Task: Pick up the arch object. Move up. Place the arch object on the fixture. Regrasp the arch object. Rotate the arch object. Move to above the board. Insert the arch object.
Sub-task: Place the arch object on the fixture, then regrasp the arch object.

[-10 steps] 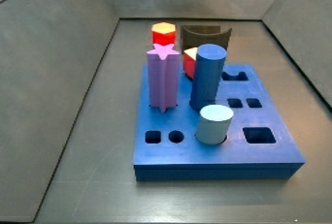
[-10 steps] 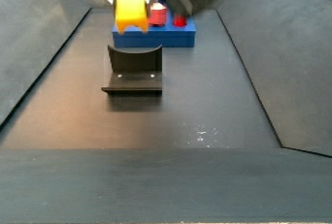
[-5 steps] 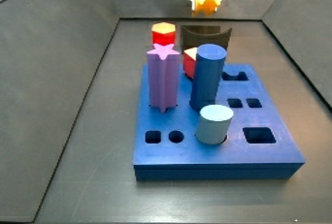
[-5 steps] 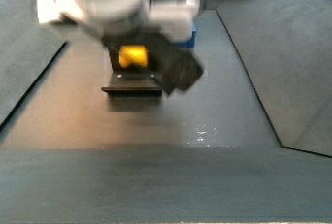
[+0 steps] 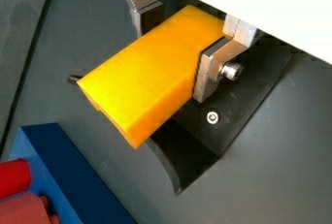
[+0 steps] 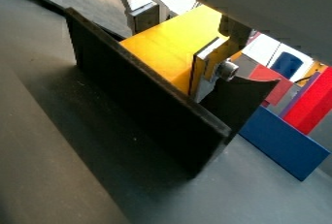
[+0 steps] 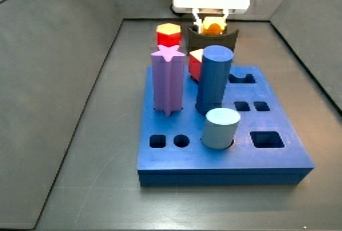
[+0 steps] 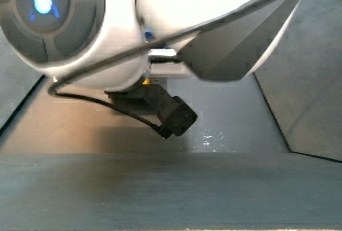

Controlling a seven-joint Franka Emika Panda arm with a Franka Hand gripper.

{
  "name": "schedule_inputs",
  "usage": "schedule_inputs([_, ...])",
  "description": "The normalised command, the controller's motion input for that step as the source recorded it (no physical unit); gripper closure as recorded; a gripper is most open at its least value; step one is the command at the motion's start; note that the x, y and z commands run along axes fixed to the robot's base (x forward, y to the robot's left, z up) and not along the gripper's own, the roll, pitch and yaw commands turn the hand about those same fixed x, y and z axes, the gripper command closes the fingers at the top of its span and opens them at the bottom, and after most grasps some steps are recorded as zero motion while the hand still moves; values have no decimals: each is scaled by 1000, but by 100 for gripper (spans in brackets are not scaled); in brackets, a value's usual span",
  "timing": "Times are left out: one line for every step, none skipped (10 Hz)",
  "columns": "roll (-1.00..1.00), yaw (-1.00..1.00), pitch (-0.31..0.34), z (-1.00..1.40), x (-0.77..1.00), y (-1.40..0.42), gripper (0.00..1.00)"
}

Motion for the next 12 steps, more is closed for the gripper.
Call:
schedule_inputs([0, 0, 0, 0, 0, 0, 0])
schedule_inputs([12, 89, 52, 1000, 0, 0, 0])
schedule_inputs([14, 88, 55, 1000, -5, 2, 0])
schedule_inputs([25, 71, 61, 1000, -23, 4, 0])
schedule_inputs([37, 42, 69, 1000, -36, 0, 0])
schedule_inputs([40, 25, 77, 1000, -40, 0, 0])
schedule_inputs([40, 13, 83, 981, -44, 2, 0])
schedule_inputs([39, -13, 92, 676, -33, 6, 0])
schedule_inputs([40, -22, 96, 554, -31, 6, 0])
schedule_inputs([50, -37, 90, 298, -26, 4, 0])
schedule_inputs([1000, 3, 53, 898, -102, -1000, 0])
schedule_inputs([1000, 3, 47, 822, -99, -1000, 0])
